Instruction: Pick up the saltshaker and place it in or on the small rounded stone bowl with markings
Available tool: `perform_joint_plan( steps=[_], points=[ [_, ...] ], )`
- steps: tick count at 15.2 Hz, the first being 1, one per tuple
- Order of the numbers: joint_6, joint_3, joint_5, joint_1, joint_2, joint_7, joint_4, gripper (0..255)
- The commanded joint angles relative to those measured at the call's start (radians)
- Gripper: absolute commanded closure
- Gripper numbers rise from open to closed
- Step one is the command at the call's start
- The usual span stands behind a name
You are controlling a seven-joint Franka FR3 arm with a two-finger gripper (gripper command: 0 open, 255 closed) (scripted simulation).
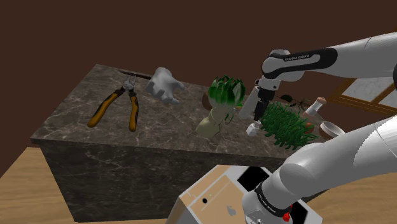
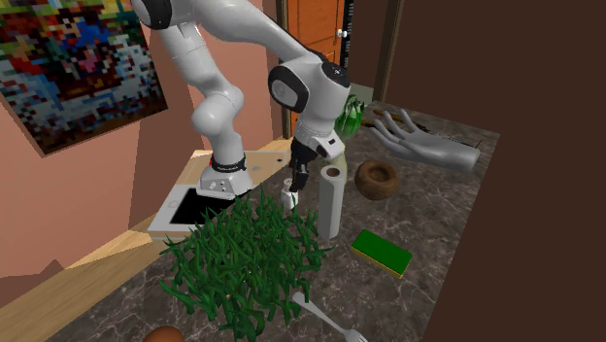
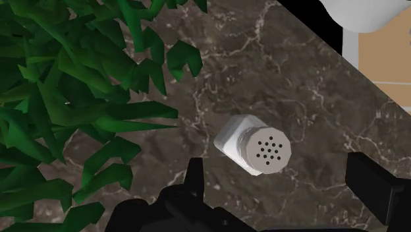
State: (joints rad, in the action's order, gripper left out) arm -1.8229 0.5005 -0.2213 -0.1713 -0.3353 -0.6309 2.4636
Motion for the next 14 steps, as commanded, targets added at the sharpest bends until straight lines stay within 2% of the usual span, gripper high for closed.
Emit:
perform_joint_plan(
  steps=[1,7,14],
  points=[
    [-0.030,0.013,-0.004,-0.004,0.022,-0.013,0.010,0],
    [-0.109,0.024,-0.013,-0.012,0.036,-0.014,0.075,0],
    [-0.110,0.019,-0.011,-0.017,0.037,-0.015,0.075,0]
  ],
)
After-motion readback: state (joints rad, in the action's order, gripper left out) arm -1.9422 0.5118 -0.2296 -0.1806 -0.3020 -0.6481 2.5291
